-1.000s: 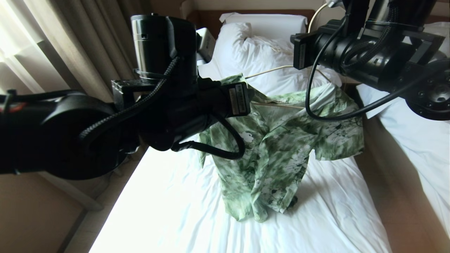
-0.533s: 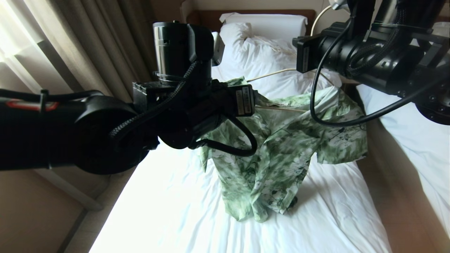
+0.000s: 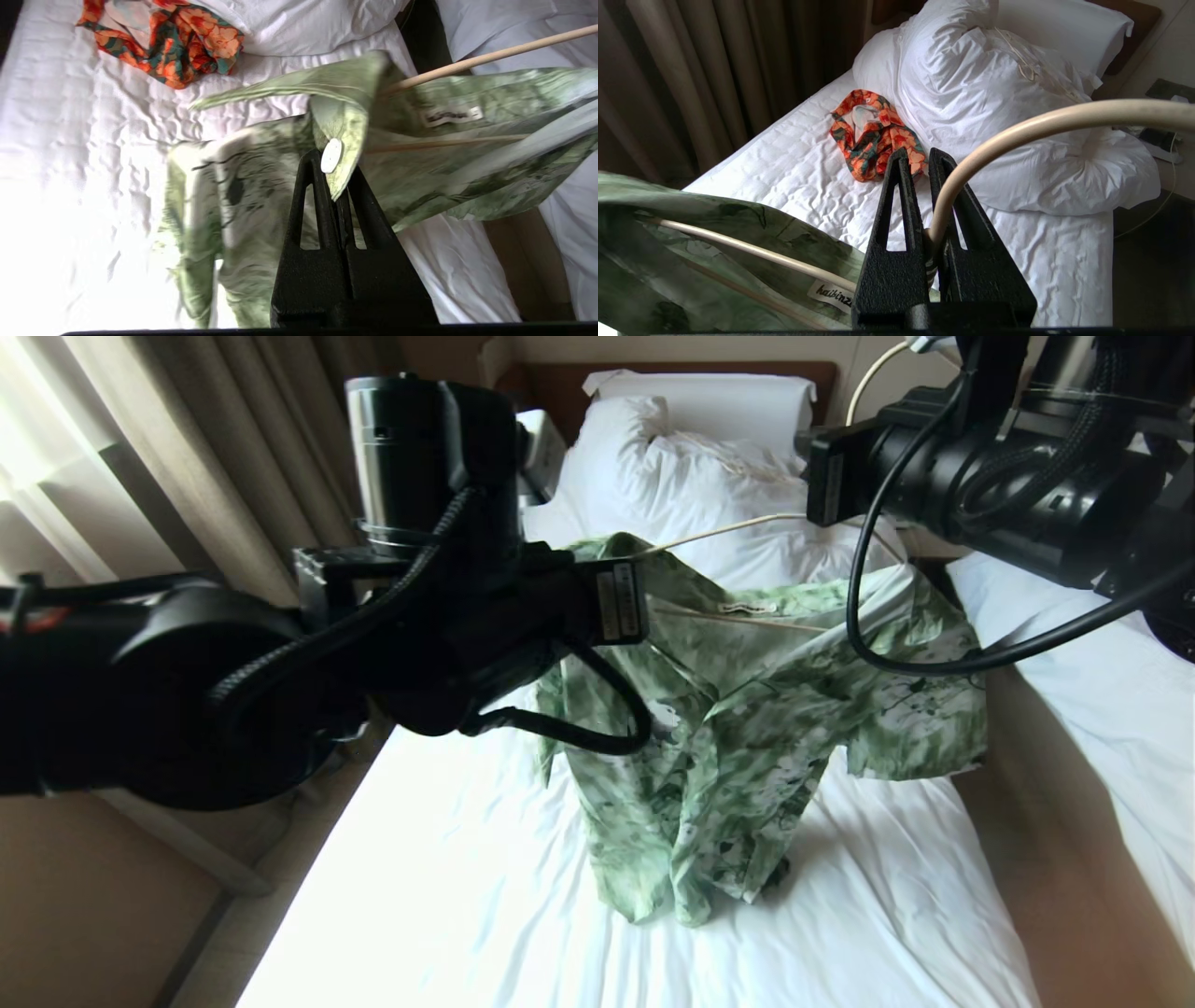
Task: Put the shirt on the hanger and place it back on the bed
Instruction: Take the clothes hanger out of the clothes
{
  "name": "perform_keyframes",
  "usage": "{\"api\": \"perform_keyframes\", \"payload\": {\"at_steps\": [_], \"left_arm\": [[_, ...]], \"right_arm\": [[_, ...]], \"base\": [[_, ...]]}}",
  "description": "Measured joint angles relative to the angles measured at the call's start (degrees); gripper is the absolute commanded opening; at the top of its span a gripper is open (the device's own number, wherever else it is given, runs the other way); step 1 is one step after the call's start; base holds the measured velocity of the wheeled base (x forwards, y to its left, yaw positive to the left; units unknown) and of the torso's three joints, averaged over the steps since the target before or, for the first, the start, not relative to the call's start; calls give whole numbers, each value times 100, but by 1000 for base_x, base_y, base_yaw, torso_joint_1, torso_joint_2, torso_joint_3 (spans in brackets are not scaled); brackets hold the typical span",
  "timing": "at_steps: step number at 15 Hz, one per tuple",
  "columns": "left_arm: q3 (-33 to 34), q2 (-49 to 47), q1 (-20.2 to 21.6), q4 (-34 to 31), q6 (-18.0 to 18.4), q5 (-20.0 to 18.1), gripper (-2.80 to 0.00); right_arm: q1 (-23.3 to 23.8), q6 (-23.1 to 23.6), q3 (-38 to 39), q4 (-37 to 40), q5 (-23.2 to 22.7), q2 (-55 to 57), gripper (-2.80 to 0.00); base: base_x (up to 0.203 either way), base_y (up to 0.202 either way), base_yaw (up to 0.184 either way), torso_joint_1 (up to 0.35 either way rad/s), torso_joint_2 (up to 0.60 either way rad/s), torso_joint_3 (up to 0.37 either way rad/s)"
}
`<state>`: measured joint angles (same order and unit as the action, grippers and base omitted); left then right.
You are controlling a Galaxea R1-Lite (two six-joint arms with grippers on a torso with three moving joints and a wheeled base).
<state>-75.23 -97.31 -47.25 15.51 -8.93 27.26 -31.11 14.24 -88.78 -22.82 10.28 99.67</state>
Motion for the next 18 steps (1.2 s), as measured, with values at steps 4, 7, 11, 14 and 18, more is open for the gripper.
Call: {"api": "perform_keyframes", "payload": {"at_steps": [4, 7, 11, 14, 18], "left_arm": [[917, 885, 903, -28, 345, -222, -280], [1288, 1268, 1639, -11, 478, -503, -280], [1592, 1443, 2078, 28, 466, -1051, -280], [1621, 1456, 2115, 30, 451, -1062, -280], [1772, 1477, 2125, 50, 379, -1199, 0]], "right_arm": [[85, 56, 33, -164, -5, -14, -280], [96, 286, 33, -315, -7, 15, -280], [57, 307, 34, -315, 0, 35, -280], [-4, 320, 39, -311, 27, 87, -280], [-69, 336, 37, -313, 33, 175, -280]], "base": [[0, 0, 0, 0, 0, 0], [0, 0, 0, 0, 0, 0], [0, 0, 0, 0, 0, 0], [0, 0, 0, 0, 0, 0], [0, 0, 0, 0, 0, 0]]}}
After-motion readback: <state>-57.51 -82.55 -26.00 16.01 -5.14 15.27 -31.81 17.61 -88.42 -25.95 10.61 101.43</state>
